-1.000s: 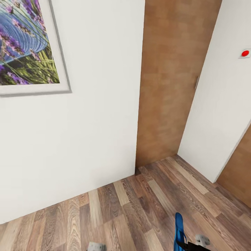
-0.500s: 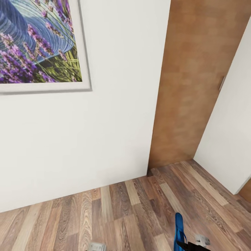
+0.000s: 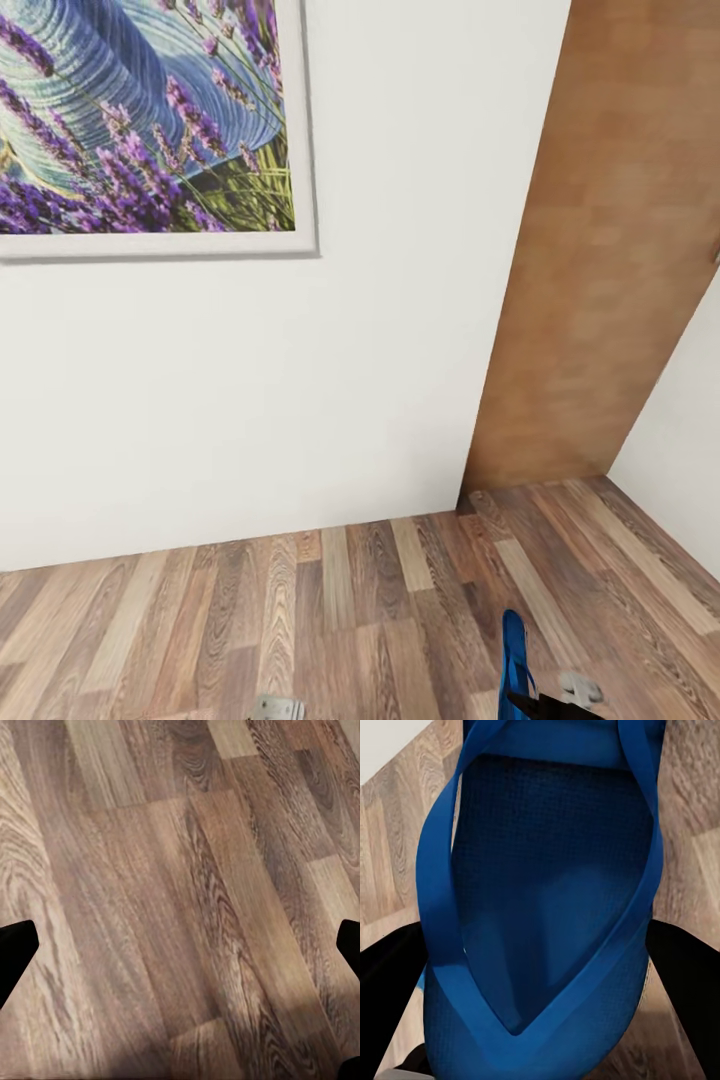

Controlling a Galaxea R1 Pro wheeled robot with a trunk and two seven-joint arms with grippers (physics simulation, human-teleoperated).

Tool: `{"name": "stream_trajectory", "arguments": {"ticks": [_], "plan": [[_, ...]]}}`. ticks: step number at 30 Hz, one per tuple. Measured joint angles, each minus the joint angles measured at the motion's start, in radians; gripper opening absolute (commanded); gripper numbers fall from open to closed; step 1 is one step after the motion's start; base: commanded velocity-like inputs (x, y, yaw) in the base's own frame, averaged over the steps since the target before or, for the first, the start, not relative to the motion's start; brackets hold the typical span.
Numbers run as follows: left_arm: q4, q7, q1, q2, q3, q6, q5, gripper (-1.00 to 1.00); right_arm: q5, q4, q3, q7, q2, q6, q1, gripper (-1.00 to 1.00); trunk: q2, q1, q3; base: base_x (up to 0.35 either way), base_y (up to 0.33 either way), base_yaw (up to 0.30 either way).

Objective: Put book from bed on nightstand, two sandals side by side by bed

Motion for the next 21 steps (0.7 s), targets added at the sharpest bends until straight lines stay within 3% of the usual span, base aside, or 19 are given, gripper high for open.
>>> {"name": "stream_trajectory", "arguments": {"ticks": [21], "plan": [[0.0, 0.0, 0.0, 0.0, 0.0, 0.0, 0.0, 1.0, 0.0, 0.0, 0.0, 0.001, 0.0, 0.0, 0.0, -1.0, 0.0, 0.0, -0.008, 0.044, -0.017, 0.28]]}}
